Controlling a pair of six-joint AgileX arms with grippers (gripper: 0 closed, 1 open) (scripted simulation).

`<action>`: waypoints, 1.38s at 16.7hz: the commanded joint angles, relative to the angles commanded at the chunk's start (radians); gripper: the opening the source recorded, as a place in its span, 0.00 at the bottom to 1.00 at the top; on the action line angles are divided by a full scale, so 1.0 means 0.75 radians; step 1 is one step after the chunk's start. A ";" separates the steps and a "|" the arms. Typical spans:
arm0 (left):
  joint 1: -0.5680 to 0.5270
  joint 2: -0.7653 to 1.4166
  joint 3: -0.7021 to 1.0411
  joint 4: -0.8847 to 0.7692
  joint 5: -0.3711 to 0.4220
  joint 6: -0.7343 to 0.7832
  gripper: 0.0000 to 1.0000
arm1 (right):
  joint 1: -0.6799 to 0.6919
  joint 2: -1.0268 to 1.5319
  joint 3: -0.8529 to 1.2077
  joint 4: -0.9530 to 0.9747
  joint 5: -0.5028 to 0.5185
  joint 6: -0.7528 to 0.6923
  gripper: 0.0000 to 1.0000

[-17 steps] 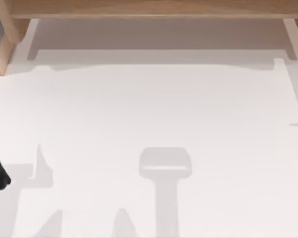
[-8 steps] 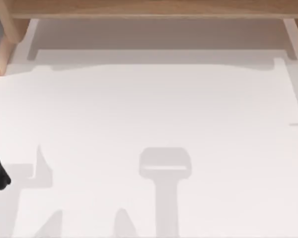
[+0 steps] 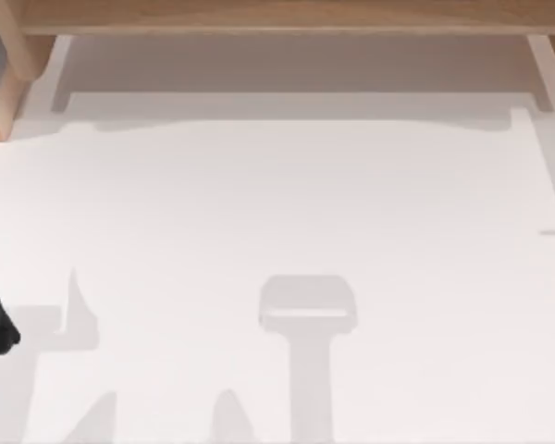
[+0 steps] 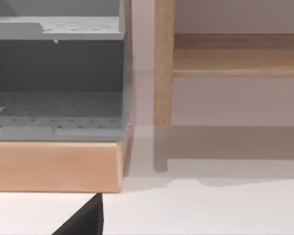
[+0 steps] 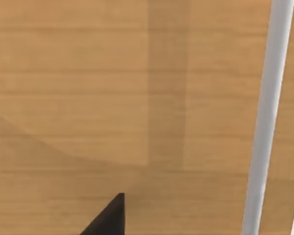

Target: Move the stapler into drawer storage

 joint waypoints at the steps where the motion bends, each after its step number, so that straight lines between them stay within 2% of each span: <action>1: 0.000 0.000 0.000 0.000 0.000 0.000 1.00 | 0.000 0.000 0.000 0.000 0.000 0.000 0.62; 9: 0.000 0.000 0.000 0.000 0.000 0.000 1.00 | 0.000 0.000 0.000 0.000 0.000 0.000 0.02; 19: 0.000 0.000 0.000 0.000 0.000 0.000 1.00 | 0.002 0.005 0.003 -0.007 0.005 0.001 0.00; 23: 0.000 0.000 0.000 0.000 0.000 0.000 1.00 | 0.069 0.050 0.127 -0.084 0.072 0.000 0.00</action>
